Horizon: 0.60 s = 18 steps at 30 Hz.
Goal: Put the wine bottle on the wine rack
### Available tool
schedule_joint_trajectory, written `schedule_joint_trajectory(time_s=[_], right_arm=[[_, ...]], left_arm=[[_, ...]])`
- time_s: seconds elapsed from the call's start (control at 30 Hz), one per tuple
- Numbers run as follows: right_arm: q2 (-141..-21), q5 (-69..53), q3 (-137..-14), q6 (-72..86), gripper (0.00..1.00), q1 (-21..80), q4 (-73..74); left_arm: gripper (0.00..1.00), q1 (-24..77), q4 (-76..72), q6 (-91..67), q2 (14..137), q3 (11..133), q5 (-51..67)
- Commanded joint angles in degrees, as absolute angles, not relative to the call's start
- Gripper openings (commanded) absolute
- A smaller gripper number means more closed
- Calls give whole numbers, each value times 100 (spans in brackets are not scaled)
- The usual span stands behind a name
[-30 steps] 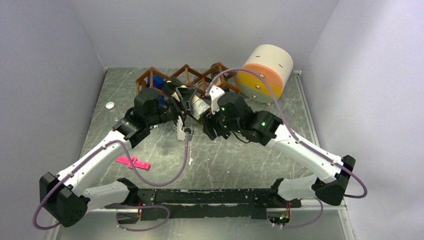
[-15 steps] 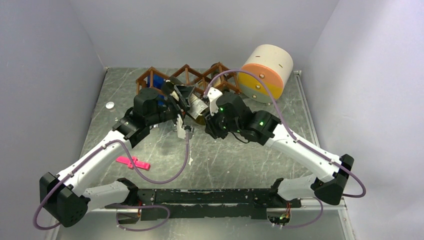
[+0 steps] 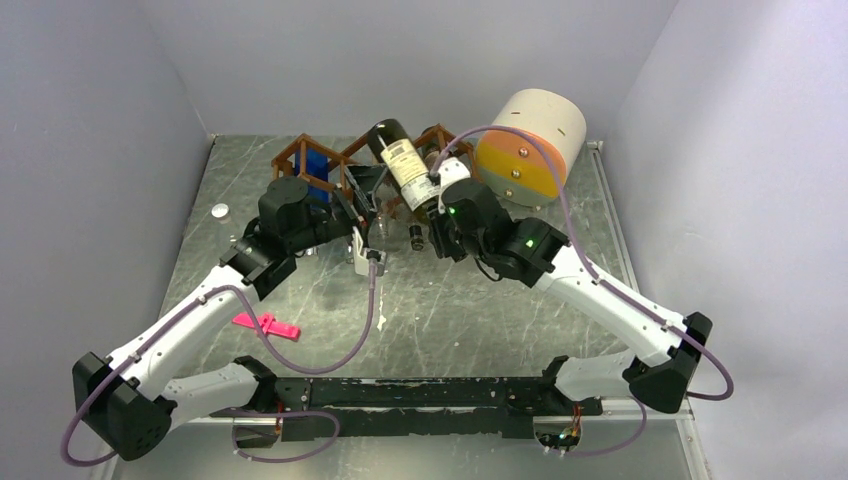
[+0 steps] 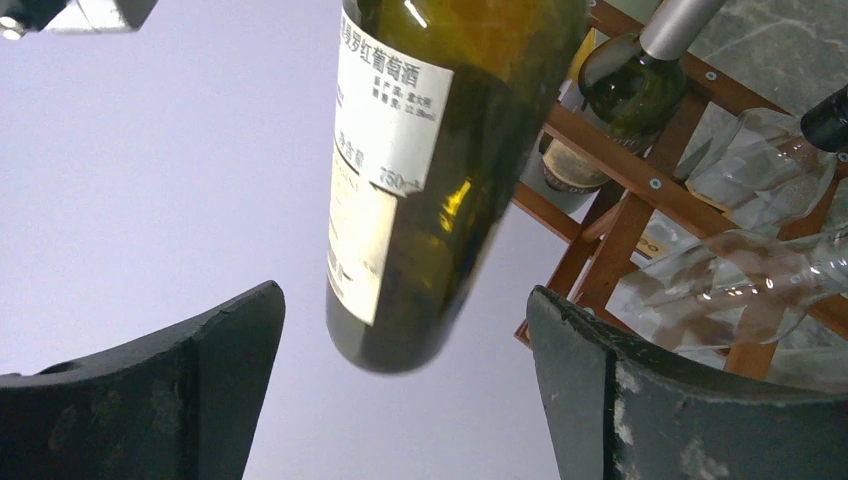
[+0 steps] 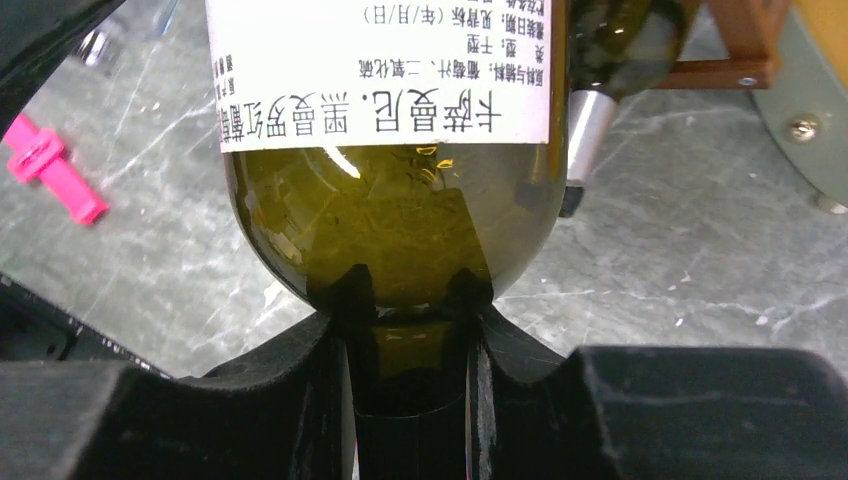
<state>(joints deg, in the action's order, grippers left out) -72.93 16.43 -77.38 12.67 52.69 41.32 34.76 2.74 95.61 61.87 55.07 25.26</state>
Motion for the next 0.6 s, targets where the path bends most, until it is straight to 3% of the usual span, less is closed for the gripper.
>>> schedule_joint_trajectory(time_s=[0.0, 0.3, 0.57], right_arm=[[-6922, 2216, -7842, 1546, 0, 5087, 2978], [-7426, 1715, -7974, 2112, 0, 4572, 2262], [-8293, 462, -8170, 2626, 0, 3963, 1615]], left_arm=[[94, 3512, 60, 9517, 6069, 5652, 2586], [94, 3515, -628, 7028, 5966, 5857, 2137], [94, 3507, -1688, 3518, 5842, 5812, 130]])
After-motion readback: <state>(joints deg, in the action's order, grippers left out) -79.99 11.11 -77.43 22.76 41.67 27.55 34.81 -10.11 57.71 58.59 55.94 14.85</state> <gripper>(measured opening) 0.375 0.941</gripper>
